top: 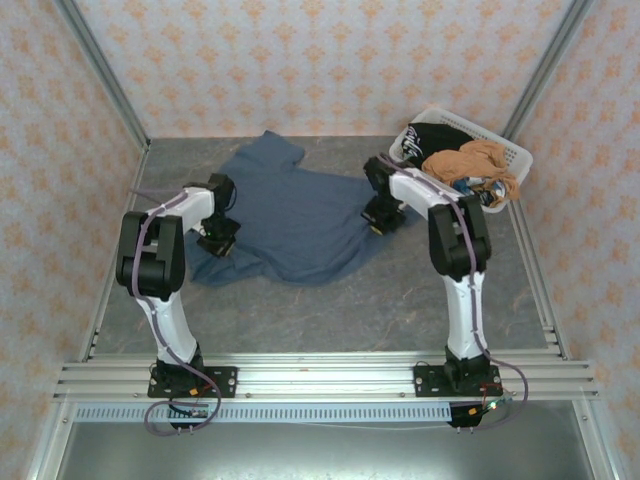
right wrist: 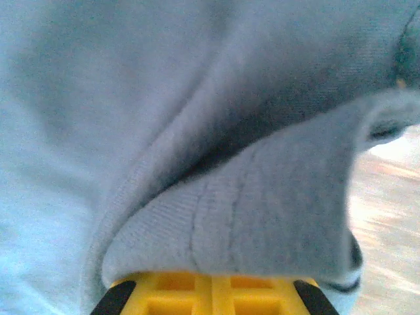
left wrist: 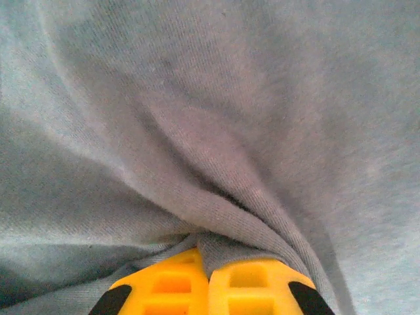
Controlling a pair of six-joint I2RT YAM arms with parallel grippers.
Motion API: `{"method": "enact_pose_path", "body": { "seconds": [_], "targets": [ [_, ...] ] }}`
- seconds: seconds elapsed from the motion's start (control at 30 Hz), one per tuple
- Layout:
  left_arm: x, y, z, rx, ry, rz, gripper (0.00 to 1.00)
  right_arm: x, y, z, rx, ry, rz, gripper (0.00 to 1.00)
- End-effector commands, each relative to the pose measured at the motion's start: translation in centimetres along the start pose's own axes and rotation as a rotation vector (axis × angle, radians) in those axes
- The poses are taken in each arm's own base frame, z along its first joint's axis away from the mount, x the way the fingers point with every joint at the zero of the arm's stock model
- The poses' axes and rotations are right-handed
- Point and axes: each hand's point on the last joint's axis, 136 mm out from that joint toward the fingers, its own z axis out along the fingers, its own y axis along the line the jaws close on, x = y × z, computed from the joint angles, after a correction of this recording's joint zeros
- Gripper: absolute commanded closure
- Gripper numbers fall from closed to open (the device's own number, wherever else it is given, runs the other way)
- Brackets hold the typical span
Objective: Fold and stack the t-shirts
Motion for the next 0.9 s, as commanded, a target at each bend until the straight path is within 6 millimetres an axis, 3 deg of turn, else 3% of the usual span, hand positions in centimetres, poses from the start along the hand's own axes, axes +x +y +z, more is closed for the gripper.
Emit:
{"method": "enact_pose_path", "body": {
  "seconds": [0.0,0.07,0.13,0.2,0.3,0.4,0.53,0.73,0.87],
  "targets": [
    [-3.8,-1.0,1.8,0.012,-0.022,-0.063,1.0,0.2,2.7,5.0,-0.012,0.086,-0.024,1.0],
    [-4.8,-2.2,1.7,0.066,0.002,-0.084,1.0,-1.0,4.7,4.4,-0.041,0.071,-0.057,1.0],
    [-5.2,-2.8,0.5,0.092,-0.006,-0.063,1.0,-1.9,5.4,2.8,-0.045,0.034,-0.092,1.0],
    [-4.6,-2.5,-0.8,0.111,-0.006,-0.042,1.0,-2.3,5.2,0.8,-0.051,0.005,-0.108,1.0],
    [-2.6,0.1,-3.3,0.131,-0.014,-0.017,1.0,-1.5,3.2,-2.5,-0.058,-0.037,-0.104,1.0],
    [0.3,4.2,-4.6,0.097,-0.022,0.038,1.0,0.5,-0.7,-4.9,-0.041,-0.062,-0.068,1.0],
    [3.8,9.5,-5.1,0.038,-0.024,0.114,1.0,3.9,-7.7,-6.3,0.017,-0.085,-0.021,1.0],
    [7.1,15.9,-3.8,-0.041,0.009,0.162,1.0,8.9,-16.9,-4.8,0.124,-0.059,0.012,1.0],
    [7.1,19.6,-4.0,-0.085,-0.053,0.154,1.0,11.1,-21.1,-3.8,0.166,-0.055,0.061,1.0]
  ]
}}
